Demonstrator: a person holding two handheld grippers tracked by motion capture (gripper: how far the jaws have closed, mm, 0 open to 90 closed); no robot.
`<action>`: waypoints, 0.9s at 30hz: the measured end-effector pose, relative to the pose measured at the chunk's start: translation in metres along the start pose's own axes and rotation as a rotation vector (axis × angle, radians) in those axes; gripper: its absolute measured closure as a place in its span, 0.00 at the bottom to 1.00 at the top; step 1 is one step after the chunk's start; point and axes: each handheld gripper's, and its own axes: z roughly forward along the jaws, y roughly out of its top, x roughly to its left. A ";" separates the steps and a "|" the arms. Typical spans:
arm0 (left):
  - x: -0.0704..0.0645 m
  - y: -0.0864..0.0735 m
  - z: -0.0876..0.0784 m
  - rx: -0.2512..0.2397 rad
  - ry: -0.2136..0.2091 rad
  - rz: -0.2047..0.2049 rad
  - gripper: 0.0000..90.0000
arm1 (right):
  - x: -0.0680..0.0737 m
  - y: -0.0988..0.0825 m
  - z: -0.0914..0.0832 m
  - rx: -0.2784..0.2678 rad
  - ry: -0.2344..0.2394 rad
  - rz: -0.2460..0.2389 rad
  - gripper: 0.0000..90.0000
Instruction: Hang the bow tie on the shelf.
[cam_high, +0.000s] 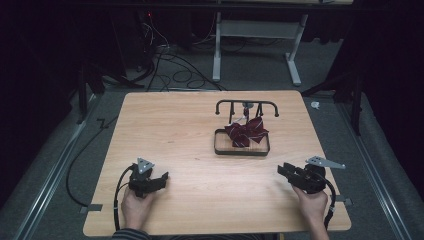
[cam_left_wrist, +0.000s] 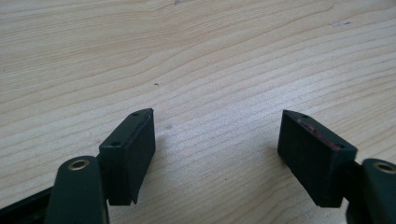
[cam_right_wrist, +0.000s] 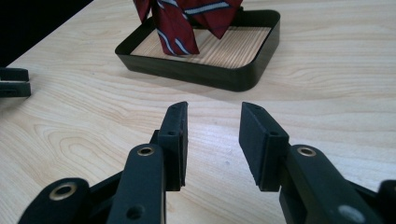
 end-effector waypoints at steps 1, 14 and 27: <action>0.000 0.000 0.000 0.000 0.000 0.000 0.31 | 0.000 -0.001 0.001 0.002 0.002 0.002 0.71; 0.000 0.000 0.000 0.002 0.000 0.001 0.31 | 0.004 -0.011 0.014 0.039 0.008 0.000 0.72; 0.000 0.000 0.000 -0.001 0.000 0.000 0.31 | 0.012 -0.020 0.029 0.099 -0.009 -0.028 0.71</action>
